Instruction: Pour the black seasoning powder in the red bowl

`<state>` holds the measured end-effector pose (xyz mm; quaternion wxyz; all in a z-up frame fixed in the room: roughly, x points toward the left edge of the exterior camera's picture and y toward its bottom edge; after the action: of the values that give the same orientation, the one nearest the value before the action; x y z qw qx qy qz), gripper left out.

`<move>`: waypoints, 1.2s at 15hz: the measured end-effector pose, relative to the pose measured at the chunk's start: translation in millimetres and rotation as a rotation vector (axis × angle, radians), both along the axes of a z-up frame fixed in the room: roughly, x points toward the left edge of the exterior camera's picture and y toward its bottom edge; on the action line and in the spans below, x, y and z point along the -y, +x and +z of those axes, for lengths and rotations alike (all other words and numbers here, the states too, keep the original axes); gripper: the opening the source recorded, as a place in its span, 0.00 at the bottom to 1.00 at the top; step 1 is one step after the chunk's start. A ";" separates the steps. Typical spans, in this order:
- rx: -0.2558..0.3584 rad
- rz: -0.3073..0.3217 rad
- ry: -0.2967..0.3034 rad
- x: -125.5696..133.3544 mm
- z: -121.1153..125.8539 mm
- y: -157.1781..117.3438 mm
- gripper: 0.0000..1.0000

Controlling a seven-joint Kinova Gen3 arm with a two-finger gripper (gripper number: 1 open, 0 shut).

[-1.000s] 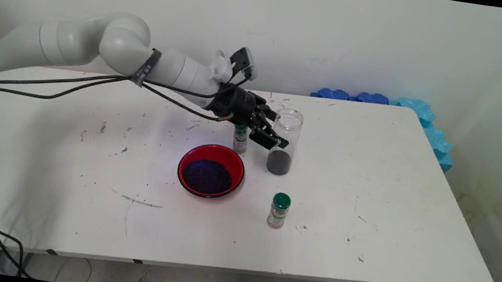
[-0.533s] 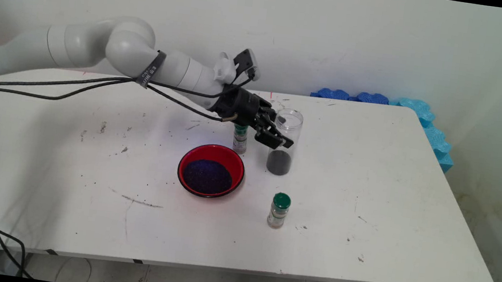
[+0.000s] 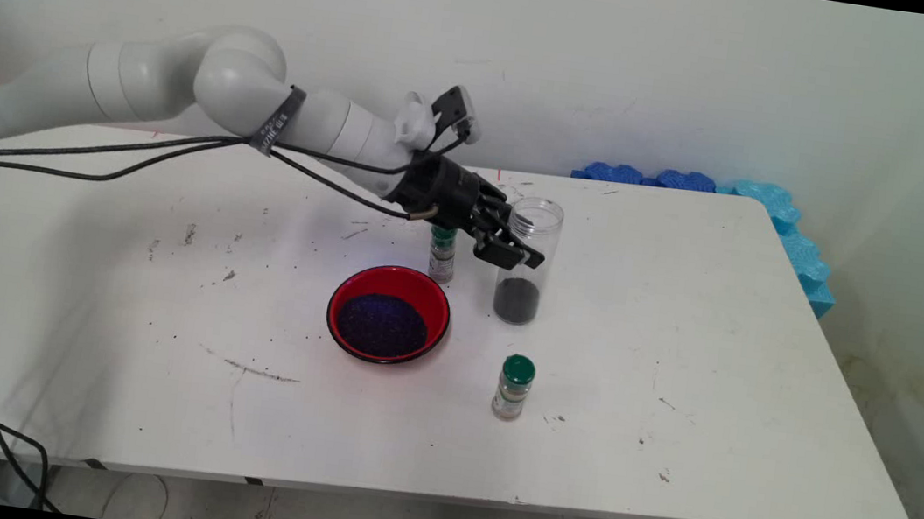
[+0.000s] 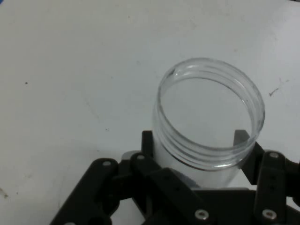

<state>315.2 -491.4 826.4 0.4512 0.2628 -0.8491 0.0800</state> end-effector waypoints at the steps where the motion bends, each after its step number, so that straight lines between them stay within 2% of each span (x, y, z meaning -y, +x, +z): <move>1: -0.002 -0.002 0.001 -0.5 3.5 1.3 0.00; 6: 0.029 -0.020 -0.004 -7.3 33.6 14.8 0.00; 11: 0.059 -0.051 -0.009 -26.1 82.3 35.4 0.00; 18: 0.053 -0.062 0.040 -60.5 144.7 64.2 0.00</move>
<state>379.4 -430.9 971.2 0.4255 0.2429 -0.8699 0.0560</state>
